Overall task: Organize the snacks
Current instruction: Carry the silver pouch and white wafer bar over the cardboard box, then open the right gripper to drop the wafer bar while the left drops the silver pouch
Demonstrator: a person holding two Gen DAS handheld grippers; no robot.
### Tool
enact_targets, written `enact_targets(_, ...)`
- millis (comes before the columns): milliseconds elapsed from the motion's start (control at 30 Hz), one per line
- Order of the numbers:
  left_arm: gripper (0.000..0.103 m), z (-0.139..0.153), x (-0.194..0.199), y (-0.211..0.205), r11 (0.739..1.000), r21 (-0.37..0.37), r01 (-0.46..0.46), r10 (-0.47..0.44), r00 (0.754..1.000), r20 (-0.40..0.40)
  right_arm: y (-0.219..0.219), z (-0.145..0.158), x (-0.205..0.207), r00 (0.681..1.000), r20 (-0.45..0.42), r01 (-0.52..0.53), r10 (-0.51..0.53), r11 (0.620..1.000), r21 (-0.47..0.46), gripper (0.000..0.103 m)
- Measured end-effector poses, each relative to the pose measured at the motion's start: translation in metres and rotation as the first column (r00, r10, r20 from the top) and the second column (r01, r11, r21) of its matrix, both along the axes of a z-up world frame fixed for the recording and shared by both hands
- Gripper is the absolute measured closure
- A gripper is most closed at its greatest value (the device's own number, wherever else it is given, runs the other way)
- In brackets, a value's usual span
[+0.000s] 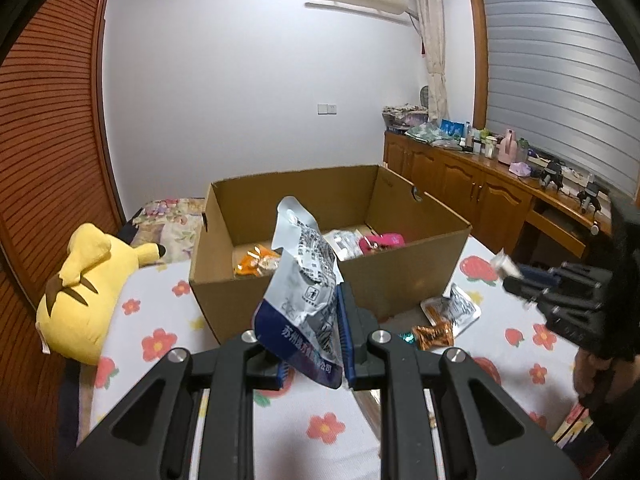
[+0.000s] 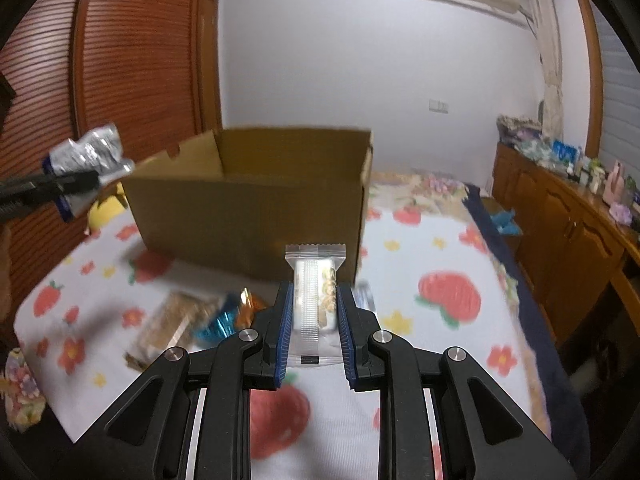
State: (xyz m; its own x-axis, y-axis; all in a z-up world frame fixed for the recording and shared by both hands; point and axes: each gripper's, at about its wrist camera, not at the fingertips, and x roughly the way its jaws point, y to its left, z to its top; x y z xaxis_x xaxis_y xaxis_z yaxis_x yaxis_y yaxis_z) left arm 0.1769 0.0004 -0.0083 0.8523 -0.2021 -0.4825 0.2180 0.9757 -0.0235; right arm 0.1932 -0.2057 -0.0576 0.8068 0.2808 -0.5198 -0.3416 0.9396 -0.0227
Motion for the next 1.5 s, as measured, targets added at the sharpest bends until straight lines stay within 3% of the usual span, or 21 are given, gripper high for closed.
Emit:
enact_targets(233, 0.085, 0.011, 0.028, -0.005, 1.000, -0.020, 0.004, -0.004, 1.000, 0.010, 0.018, 0.044, 0.019, 0.997, 0.059, -0.058, 0.059, 0.998, -0.019, 0.083)
enact_targets(400, 0.085, 0.009, 0.047, -0.008, 1.000, -0.012, 0.005, -0.005, 1.000, 0.003, 0.038, 0.057, 0.041, 0.992, 0.081, -0.091, 0.096, 0.994, -0.063, 0.083)
enact_targets(933, 0.085, 0.000, 0.095, 0.002, 1.000, -0.029, -0.013, 0.012, 0.999, -0.031, 0.063, 0.044, 0.118, 0.993, -0.017, -0.114, 0.113, 0.991, -0.068, 0.082)
enact_targets(1000, 0.085, -0.002, 0.098, 0.002, 1.000, -0.020, -0.012, 0.011, 0.999, -0.033, 0.063, 0.041, 0.123, 0.994, -0.031, -0.102, 0.100, 0.993, -0.065, 0.078)
enact_targets(1500, 0.085, -0.013, 0.126, -0.010, 1.000, 0.000, -0.003, 0.003, 0.997, -0.076, 0.066, 0.033, 0.120, 0.991, -0.038, -0.129, 0.127, 0.989, -0.067, 0.073)
